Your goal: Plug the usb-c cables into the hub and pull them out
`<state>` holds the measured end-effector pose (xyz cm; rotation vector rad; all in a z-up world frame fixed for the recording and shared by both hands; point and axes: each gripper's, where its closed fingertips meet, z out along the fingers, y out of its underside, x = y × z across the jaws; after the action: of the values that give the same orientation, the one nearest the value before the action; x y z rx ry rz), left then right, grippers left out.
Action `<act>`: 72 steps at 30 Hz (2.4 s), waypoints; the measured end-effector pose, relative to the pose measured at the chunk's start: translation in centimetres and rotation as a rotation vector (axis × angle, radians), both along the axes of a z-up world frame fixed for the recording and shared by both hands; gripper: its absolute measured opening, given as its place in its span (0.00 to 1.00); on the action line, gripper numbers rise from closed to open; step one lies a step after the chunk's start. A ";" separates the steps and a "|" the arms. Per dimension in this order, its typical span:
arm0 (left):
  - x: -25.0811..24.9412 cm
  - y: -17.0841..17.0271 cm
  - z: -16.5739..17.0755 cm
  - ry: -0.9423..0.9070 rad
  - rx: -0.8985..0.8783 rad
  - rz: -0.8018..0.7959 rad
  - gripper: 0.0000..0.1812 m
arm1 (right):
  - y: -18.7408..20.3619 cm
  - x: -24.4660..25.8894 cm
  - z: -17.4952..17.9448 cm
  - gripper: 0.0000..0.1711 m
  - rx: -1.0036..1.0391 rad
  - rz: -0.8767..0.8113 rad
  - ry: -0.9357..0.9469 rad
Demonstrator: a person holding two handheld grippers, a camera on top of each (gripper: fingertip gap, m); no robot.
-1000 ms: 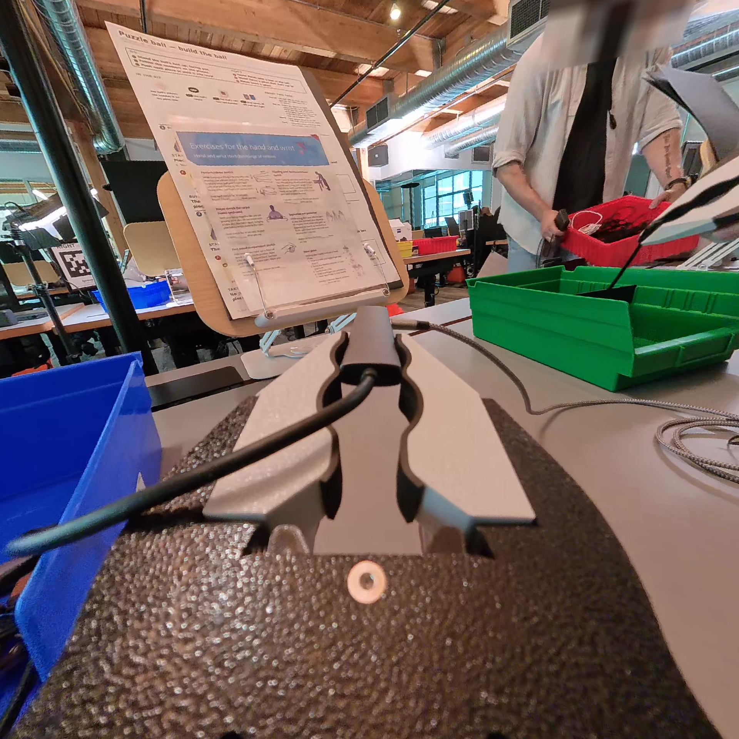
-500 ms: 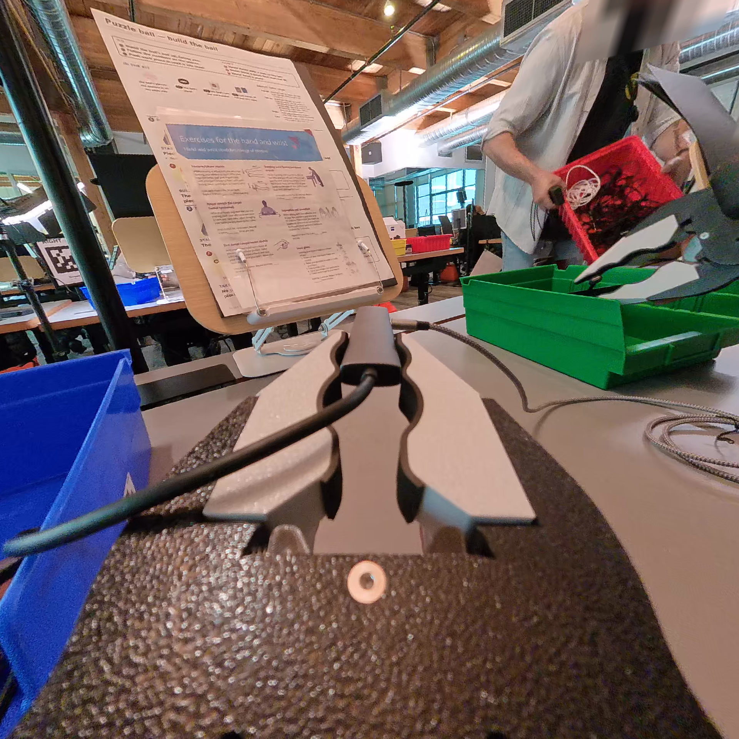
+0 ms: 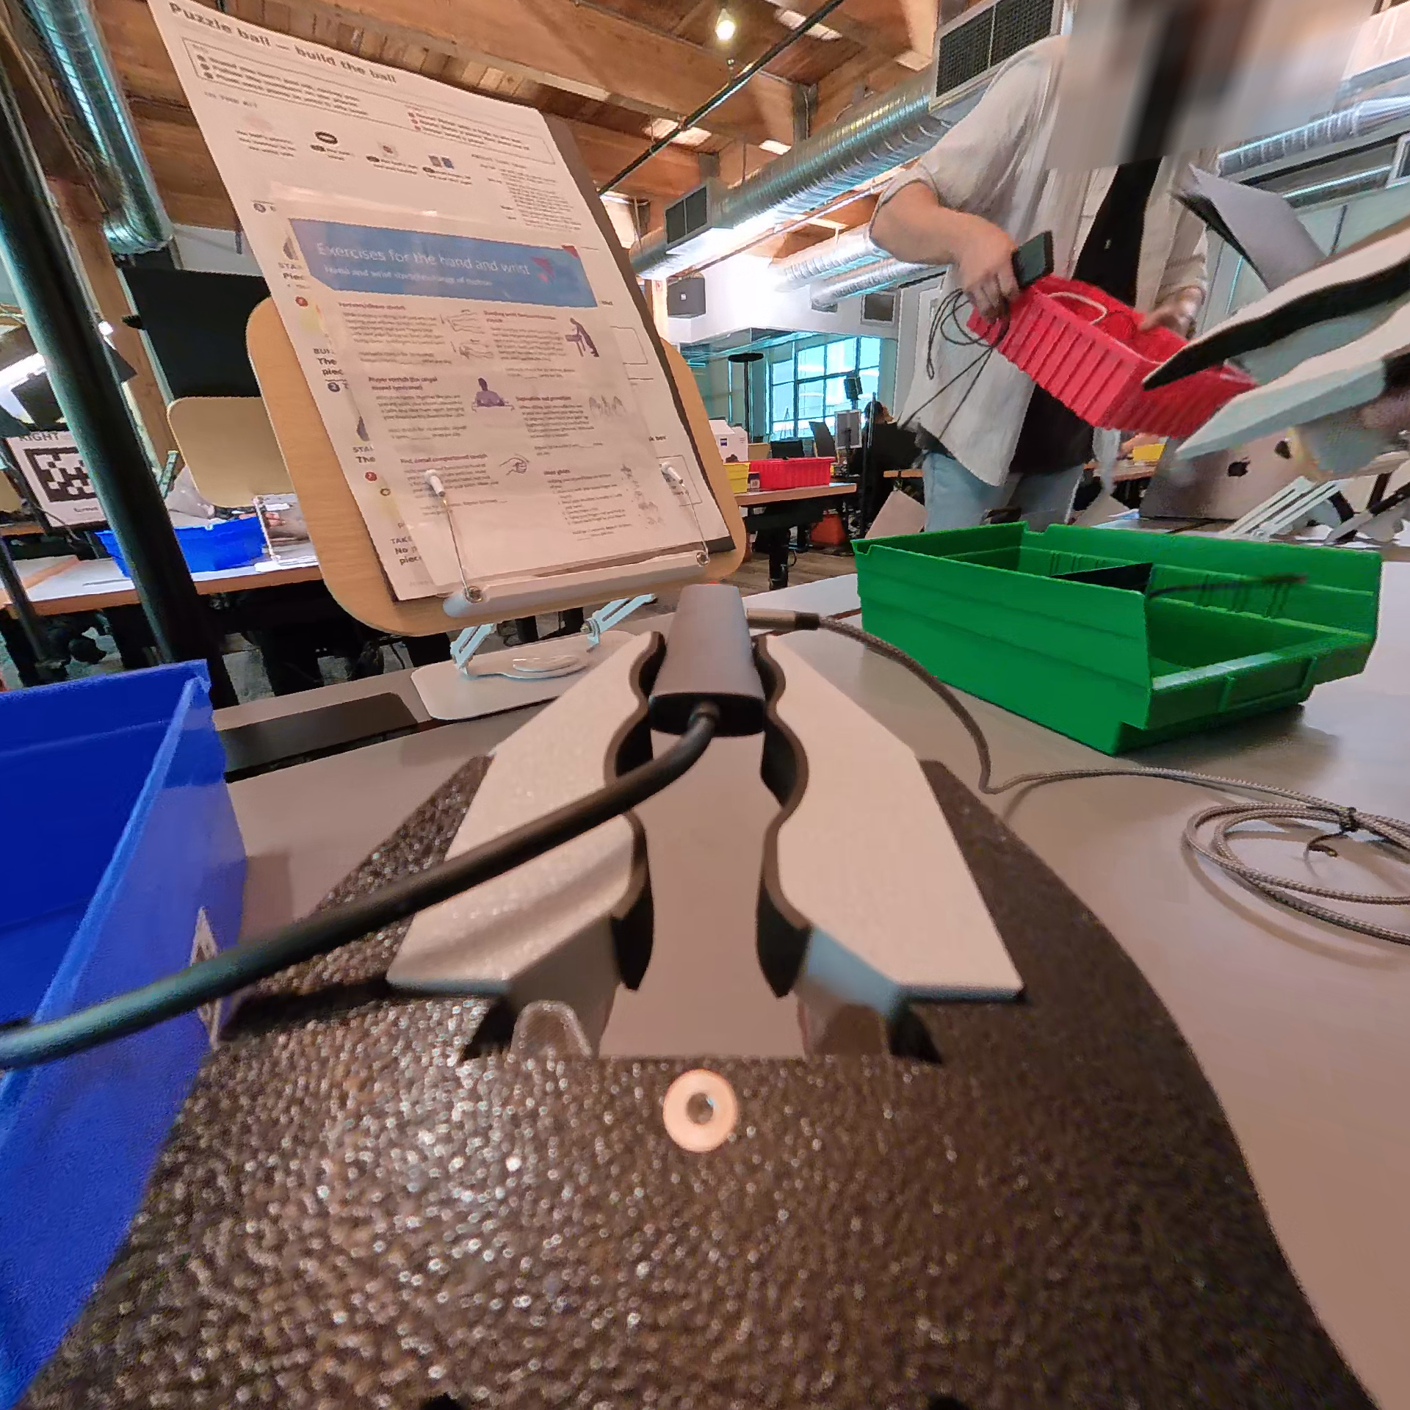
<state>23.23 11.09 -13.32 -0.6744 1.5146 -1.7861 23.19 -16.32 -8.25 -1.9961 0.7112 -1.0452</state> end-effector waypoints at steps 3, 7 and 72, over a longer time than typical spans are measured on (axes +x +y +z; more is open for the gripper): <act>-0.1 -0.2 0.1 0.010 -0.012 -0.016 0.12 | 8.3 -2.5 -0.2 0.36 0.262 0.109 -0.105; -0.5 -0.4 0.0 -0.008 0.011 -0.022 0.12 | 17.7 -4.1 -1.6 0.35 0.540 0.216 -0.132; -1.7 -2.0 0.7 -0.015 -0.042 -0.215 0.12 | -5.6 0.4 32.5 0.05 0.036 -0.171 -0.458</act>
<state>21.54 9.08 -12.59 -0.5333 1.5933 -1.9826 23.56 -21.95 24.26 -1.5991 0.6479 -1.5137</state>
